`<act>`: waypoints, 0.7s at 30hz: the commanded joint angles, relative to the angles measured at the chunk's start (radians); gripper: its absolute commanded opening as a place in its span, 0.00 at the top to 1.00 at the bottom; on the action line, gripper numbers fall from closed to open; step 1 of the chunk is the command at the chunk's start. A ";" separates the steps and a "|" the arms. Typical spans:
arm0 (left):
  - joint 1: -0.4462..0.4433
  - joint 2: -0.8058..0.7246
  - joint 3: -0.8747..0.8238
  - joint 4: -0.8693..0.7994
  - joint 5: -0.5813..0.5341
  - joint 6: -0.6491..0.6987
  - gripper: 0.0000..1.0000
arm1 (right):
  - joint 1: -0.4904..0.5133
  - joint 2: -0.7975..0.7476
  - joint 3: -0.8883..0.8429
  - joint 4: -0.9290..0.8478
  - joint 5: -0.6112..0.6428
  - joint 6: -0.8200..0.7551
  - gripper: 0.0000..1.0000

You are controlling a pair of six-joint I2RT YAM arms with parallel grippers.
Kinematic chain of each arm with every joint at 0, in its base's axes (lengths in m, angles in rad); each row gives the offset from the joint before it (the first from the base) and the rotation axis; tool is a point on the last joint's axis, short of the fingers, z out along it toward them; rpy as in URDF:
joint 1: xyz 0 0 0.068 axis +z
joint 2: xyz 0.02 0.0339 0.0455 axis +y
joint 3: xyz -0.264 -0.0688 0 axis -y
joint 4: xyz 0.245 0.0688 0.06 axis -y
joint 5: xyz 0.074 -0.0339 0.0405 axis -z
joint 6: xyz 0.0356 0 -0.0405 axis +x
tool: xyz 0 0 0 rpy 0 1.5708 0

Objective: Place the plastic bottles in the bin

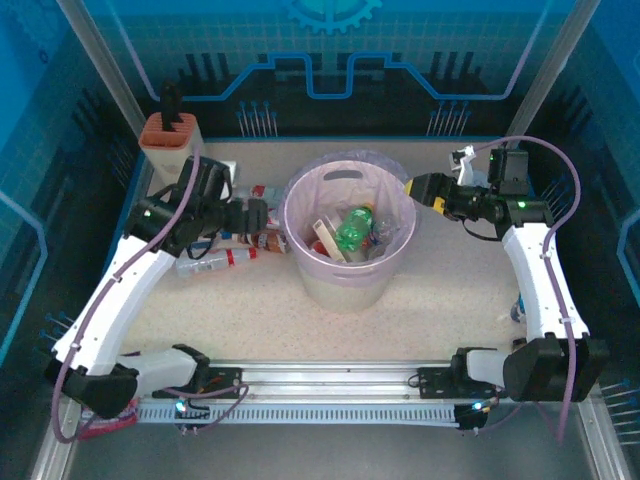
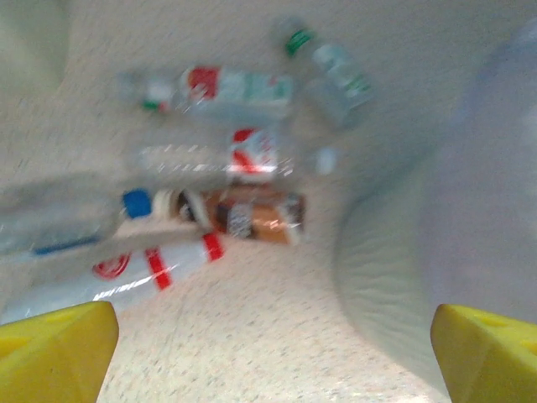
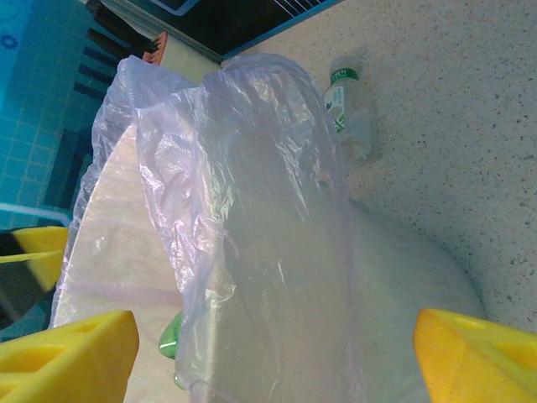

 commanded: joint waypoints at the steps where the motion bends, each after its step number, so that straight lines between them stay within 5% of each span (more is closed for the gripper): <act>1: 0.110 0.002 -0.141 0.060 0.043 -0.021 0.03 | 0.012 0.009 0.032 -0.025 0.010 -0.021 0.14; 7: 0.208 0.110 -0.305 0.211 -0.036 0.039 0.01 | 0.009 0.005 0.036 -0.043 0.036 -0.031 0.14; 21: 0.283 0.440 -0.333 0.312 -0.116 0.106 0.01 | 0.008 -0.002 0.051 -0.060 0.048 -0.030 0.14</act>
